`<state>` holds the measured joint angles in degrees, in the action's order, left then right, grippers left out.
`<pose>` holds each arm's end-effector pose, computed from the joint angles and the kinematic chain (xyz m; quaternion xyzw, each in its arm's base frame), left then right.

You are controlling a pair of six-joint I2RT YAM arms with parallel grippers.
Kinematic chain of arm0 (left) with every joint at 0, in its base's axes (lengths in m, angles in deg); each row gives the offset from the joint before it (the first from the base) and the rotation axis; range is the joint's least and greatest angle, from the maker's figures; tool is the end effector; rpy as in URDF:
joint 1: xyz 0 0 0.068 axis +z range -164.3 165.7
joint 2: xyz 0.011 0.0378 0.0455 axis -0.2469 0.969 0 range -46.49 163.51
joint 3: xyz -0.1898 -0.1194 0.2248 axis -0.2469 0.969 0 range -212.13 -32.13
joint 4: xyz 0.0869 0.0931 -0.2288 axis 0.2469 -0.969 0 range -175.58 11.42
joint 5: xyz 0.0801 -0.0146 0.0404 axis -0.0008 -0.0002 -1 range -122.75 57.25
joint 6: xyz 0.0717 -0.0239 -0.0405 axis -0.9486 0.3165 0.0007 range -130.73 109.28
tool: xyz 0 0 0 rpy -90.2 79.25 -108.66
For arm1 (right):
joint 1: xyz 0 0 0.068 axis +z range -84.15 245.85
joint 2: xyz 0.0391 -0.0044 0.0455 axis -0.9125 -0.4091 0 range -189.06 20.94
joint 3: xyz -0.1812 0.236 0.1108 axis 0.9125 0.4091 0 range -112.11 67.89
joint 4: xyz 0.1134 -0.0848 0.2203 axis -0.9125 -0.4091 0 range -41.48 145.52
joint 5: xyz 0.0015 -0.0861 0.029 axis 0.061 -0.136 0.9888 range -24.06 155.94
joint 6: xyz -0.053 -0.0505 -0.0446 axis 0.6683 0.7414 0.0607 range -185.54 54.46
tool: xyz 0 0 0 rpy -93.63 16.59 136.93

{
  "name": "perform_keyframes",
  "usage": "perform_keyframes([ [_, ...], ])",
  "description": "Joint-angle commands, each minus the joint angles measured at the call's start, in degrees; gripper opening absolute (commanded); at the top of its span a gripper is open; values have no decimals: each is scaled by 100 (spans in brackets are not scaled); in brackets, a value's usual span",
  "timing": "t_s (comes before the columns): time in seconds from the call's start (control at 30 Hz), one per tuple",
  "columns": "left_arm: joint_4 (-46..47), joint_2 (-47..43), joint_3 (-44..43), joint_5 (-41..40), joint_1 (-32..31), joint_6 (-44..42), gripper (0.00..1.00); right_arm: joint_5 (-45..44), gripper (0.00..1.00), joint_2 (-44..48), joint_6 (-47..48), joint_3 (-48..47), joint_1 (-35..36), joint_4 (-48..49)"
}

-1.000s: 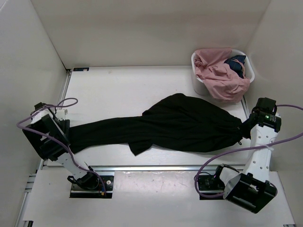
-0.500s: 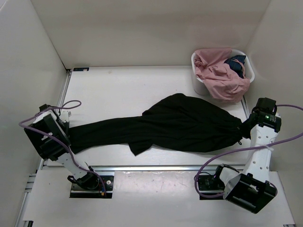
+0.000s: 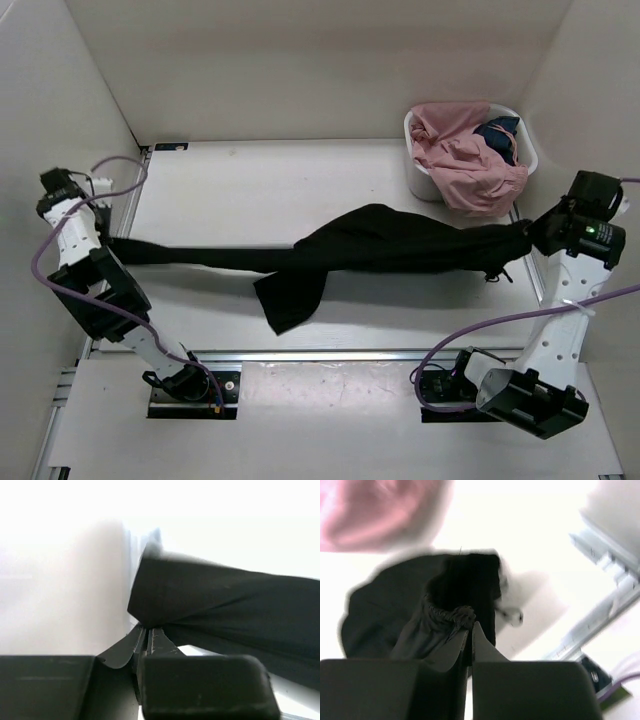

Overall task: Fold and stack the trousers
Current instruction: Flatten the trousers out

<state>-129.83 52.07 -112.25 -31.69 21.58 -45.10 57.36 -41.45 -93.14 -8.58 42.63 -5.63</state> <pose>0.3005 0.2156 0.2590 -0.0112 0.9843 0.0939 0.1494 0.1804 -0.0897 0.3972 0.4229 0.8265 -0.0557 0.3673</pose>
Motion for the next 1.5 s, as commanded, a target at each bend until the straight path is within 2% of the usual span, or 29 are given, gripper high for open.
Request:
perform_keyframes([
  [0.0, -306, -443, -741, 87, 33, -271, 14, -249, 0, -1, 158, -737, -33, 261],
  [0.17, -369, -549, -936, -35, 33, -377, 14, -442, 0, -54, 106, -923, -33, 261],
  [0.5, -421, -672, -118, -150, 33, -624, 14, -504, 0, 394, -71, 544, -33, 190],
  [0.83, -799, -171, -119, 79, 33, -624, 14, 14, 0, 69, -132, 817, -33, 481],
  [0.93, -852, -364, 618, 97, 85, -746, 17, 14, 0, 130, -132, 1001, -33, 358],
  [1.03, -791, -592, 1523, -140, 419, -852, 15, -241, 0, 323, -132, 1283, -129, 104],
  [1.23, -343, -1049, 2492, -660, 1456, -1545, 14, -661, 0, 1009, -791, 2064, -209, -337],
  [1.33, -281, -901, 2396, -652, 1676, -1669, 14, -796, 0, 1247, -958, 2688, -209, 30],
  [1.4, -446, -734, 2133, -460, 1616, -1600, 14, -323, 0, 1151, -1037, 2830, -209, 470],
  [1.43, -552, -525, 1688, -353, 1615, -1538, 14, 324, 0, 1028, -1037, 2830, -209, 985],
  [1.47, -684, -401, 1405, -239, 1511, -1468, 14, 618, 0, 653, -1098, 2526, -209, 1199],
])
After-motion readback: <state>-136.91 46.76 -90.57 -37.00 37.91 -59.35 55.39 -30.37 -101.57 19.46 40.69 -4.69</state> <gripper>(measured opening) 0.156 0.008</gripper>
